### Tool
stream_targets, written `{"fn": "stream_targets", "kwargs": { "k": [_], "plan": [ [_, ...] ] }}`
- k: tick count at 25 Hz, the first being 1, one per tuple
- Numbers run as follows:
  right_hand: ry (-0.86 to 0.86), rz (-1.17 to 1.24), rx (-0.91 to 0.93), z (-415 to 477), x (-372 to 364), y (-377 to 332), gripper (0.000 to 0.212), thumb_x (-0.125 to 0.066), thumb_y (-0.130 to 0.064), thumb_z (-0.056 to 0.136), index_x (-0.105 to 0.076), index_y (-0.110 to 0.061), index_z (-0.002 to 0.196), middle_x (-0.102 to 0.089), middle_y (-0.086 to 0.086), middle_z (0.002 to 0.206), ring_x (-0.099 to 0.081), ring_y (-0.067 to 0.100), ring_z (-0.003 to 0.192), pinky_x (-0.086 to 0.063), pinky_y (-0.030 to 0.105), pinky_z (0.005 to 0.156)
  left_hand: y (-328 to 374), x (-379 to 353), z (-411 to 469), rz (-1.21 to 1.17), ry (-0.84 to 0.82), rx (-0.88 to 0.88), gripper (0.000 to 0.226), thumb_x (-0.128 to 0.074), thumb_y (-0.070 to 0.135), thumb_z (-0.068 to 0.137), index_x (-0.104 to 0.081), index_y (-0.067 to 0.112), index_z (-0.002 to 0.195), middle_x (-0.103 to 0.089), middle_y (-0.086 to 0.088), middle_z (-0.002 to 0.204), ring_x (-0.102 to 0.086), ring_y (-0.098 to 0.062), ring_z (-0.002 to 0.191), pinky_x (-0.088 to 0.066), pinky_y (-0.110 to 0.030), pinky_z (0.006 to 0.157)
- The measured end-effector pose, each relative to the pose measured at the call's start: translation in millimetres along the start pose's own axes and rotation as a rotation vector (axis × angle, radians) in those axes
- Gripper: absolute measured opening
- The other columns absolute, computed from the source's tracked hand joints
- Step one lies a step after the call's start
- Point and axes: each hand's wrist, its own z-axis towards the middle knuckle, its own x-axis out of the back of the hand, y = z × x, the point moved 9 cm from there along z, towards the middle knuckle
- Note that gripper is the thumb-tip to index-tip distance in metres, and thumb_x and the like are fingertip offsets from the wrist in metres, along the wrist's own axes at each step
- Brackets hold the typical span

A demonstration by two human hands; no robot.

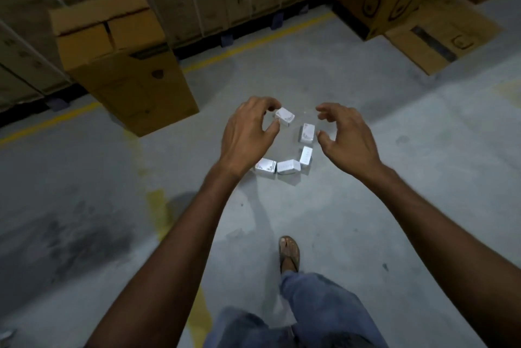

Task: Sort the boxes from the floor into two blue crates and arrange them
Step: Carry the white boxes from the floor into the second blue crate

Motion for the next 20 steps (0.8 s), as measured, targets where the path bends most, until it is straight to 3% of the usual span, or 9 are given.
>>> {"fn": "stream_targets", "kwargs": {
  "k": [3, 7, 12, 15, 20],
  "plan": [
    [-0.063, -0.032, -0.034, 39, -57, 37, 0.053, -0.068, -0.021, 0.087, -0.052, -0.032, 0.136, -0.064, -0.013, 0.124, -0.054, 0.014, 0.117, -0.046, 0.029, 0.089, -48, -58, 32, -0.010, -0.073, 0.060, 0.029, -0.066, 0.029, 0.091, -0.065, 0.026, 0.120, -0.065, 0.006, 0.119, -0.061, -0.016, 0.105, -0.052, -0.037, 0.087],
    [-0.118, -0.048, -0.071, 67, -137, 78, 0.052, -0.068, -0.015, 0.084, -0.056, -0.023, 0.135, -0.064, -0.004, 0.126, -0.056, 0.020, 0.117, -0.047, 0.032, 0.095, -116, -117, 59, -0.073, -0.127, 0.121, 0.027, -0.065, 0.026, 0.092, -0.065, 0.025, 0.119, -0.065, 0.006, 0.118, -0.062, -0.016, 0.103, -0.052, -0.034, 0.086],
    [-0.114, -0.019, -0.246, 74, -241, 136, 0.054, -0.067, -0.012, 0.084, -0.053, -0.025, 0.135, -0.063, -0.006, 0.126, -0.056, 0.020, 0.113, -0.044, 0.030, 0.089, -216, -205, 68, -0.300, -0.232, 0.337, 0.019, -0.065, 0.020, 0.087, -0.068, 0.028, 0.105, -0.070, 0.011, 0.101, -0.067, -0.010, 0.080, -0.057, -0.033, 0.079],
    [-0.132, -0.037, -0.315, 65, -317, 168, 0.055, -0.067, -0.007, 0.081, -0.057, -0.019, 0.134, -0.065, 0.002, 0.125, -0.056, 0.027, 0.115, -0.045, 0.033, 0.091, -269, -271, 55, -0.267, -0.362, 0.331, 0.020, -0.064, 0.019, 0.087, -0.068, 0.028, 0.105, -0.070, 0.011, 0.098, -0.066, -0.011, 0.078, -0.057, -0.034, 0.076],
    [-0.223, -0.172, -0.345, 52, -459, 249, 0.057, -0.071, -0.006, 0.076, -0.060, -0.014, 0.131, -0.064, 0.011, 0.126, -0.054, 0.035, 0.117, -0.050, 0.044, 0.092, -356, -412, 28, -0.127, -0.557, 0.232, 0.021, -0.062, 0.020, 0.093, -0.067, 0.026, 0.112, -0.071, 0.009, 0.111, -0.067, -0.014, 0.093, -0.048, -0.027, 0.073]
  ]
}}
